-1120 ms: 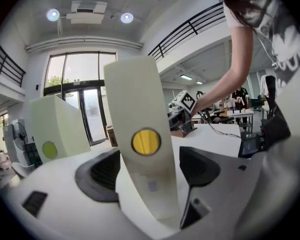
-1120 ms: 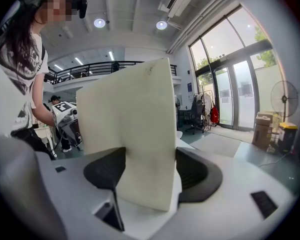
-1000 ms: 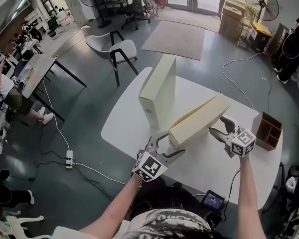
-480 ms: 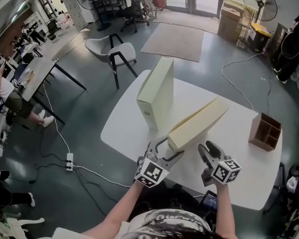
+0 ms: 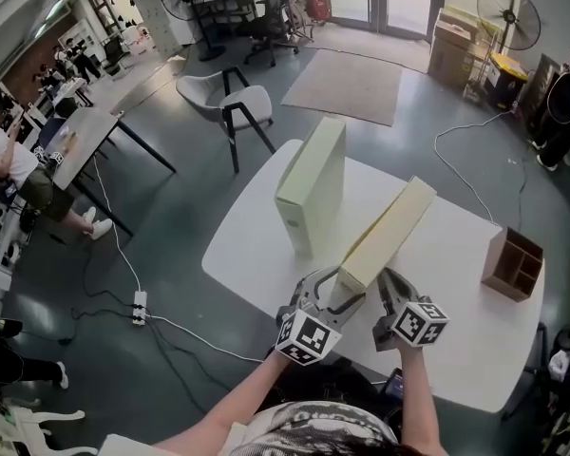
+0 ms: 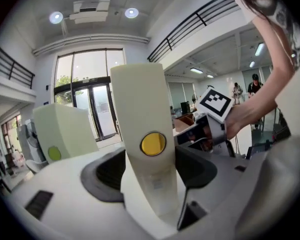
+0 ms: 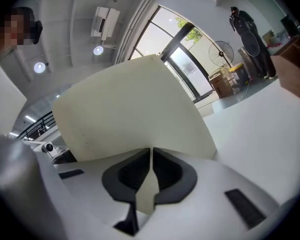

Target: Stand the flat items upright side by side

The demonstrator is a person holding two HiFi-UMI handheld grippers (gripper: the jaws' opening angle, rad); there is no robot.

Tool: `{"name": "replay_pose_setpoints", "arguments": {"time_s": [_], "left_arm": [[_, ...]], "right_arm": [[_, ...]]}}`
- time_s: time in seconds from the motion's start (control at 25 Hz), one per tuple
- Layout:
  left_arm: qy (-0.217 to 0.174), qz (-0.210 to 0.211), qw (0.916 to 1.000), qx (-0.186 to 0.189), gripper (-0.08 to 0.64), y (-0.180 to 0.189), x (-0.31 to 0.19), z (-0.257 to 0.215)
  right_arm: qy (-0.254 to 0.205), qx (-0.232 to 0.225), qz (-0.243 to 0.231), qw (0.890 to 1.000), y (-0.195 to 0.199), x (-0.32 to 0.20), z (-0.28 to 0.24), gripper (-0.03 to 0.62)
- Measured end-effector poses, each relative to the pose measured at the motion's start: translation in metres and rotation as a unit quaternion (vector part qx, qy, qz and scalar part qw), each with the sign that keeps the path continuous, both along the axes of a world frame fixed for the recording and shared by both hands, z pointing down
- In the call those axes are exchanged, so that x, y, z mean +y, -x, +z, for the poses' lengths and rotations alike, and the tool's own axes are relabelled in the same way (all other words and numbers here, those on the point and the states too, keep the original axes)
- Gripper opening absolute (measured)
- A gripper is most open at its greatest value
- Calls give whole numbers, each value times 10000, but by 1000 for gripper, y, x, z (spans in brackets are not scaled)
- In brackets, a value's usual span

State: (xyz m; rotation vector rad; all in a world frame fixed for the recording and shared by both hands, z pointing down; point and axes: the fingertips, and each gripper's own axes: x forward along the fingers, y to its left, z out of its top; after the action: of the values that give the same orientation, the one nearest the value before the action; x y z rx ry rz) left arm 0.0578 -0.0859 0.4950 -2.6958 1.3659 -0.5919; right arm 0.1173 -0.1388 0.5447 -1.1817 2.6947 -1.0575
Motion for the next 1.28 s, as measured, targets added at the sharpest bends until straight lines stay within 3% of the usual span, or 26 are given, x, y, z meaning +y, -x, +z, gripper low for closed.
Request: {"name": "replay_pose_setpoints", "arguments": {"time_s": [0.08, 0.36, 0.6, 1.28], "left_arm": [[-55, 25, 9999, -137, 314, -1, -5, 1], [60, -206, 9997, -105, 315, 15, -29, 4], [61, -510, 9983, -292, 314, 28, -48, 3], [272, -1347, 9904, -142, 314, 54, -81, 4]], "right_arm": [[-67, 51, 78, 9999, 3, -9, -1, -8], [-84, 5, 33, 10000, 19, -32, 2, -7], [-86, 383, -141, 9991, 39, -49, 12, -10], [-228, 812, -303, 9960, 69, -86, 13, -12]]}}
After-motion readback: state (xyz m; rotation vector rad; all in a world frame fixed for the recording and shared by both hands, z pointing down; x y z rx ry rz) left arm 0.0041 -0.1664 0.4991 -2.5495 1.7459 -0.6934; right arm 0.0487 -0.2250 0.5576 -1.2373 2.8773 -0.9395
